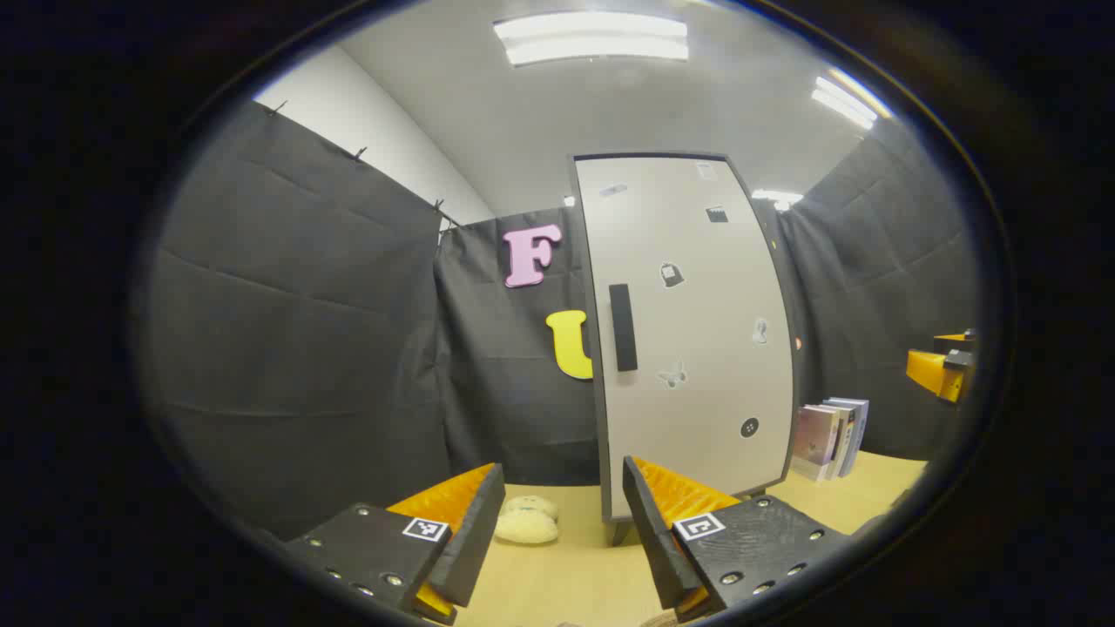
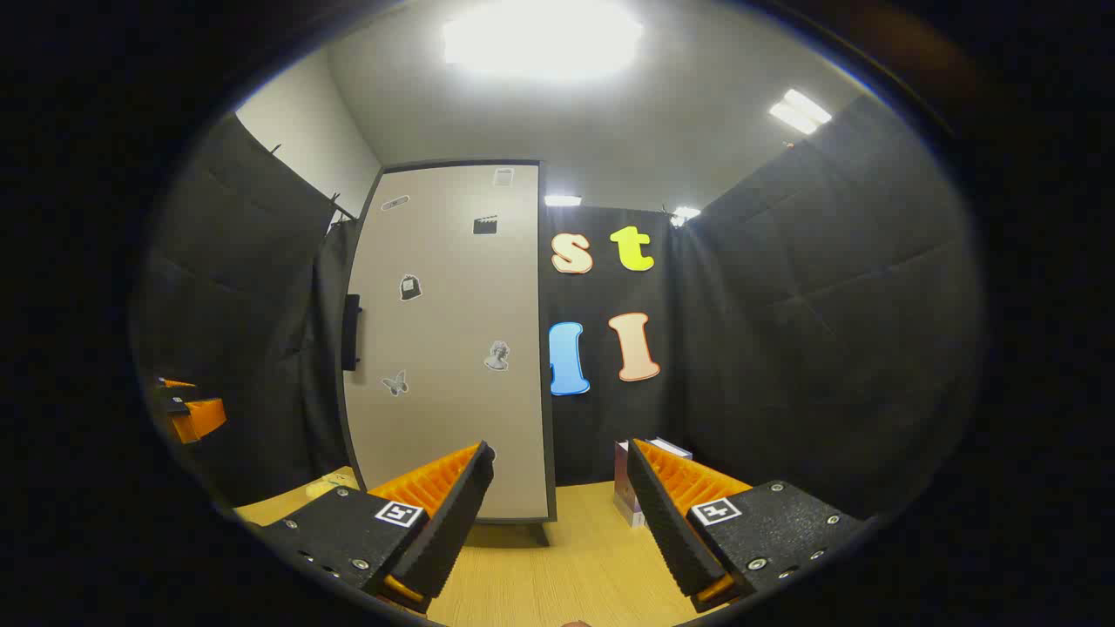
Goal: Open the cabinet door with the right hand, grasp the bottle in the cabinet with the left hand and place it on the coaster, then close the cabinet door with the right hand.
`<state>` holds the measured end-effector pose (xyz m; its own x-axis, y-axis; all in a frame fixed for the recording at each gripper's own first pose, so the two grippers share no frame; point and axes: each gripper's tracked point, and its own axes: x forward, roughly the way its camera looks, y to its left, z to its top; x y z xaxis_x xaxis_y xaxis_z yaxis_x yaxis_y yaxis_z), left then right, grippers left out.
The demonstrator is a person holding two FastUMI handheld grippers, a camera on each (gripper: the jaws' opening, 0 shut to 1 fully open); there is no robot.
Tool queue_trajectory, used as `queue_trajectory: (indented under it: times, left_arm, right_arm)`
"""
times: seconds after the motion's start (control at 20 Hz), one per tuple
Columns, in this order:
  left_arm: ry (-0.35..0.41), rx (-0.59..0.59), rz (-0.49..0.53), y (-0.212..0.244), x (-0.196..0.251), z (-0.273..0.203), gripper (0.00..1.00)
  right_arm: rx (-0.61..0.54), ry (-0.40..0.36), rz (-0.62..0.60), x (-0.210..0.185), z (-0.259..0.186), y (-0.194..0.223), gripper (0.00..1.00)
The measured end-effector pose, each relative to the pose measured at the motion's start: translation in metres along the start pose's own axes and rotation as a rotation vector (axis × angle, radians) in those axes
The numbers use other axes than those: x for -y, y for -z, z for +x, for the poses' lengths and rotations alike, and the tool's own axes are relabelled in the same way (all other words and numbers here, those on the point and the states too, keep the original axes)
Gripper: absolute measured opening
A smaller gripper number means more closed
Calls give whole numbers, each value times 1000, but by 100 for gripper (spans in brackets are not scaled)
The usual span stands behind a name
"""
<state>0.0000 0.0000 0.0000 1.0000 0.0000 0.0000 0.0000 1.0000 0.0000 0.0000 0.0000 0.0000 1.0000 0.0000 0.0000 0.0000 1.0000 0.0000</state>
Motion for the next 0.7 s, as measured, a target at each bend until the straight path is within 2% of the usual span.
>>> queue_trajectory:
  times: [0.15,0.2,0.25,0.4,0.45,0.7]
  left_arm:
    - [-2,0,-5,0,-1,2,78]
    - [-1,-1,-9,1,-1,3,82]
    - [0,-2,-10,1,-2,3,78]
    - [-1,-3,-4,2,-3,5,81]
    - [0,-4,-3,2,-3,5,78]
    - [-9,0,-5,1,-8,2,78]
  right_arm:
    - [-4,5,-2,0,0,1,96]
    - [-7,6,-2,0,1,2,96]
    - [-10,8,-2,1,2,2,96]
    - [-12,10,0,-2,1,3,96]
    - [-11,11,0,-2,1,2,96]
    - [-12,6,0,-6,1,2,95]
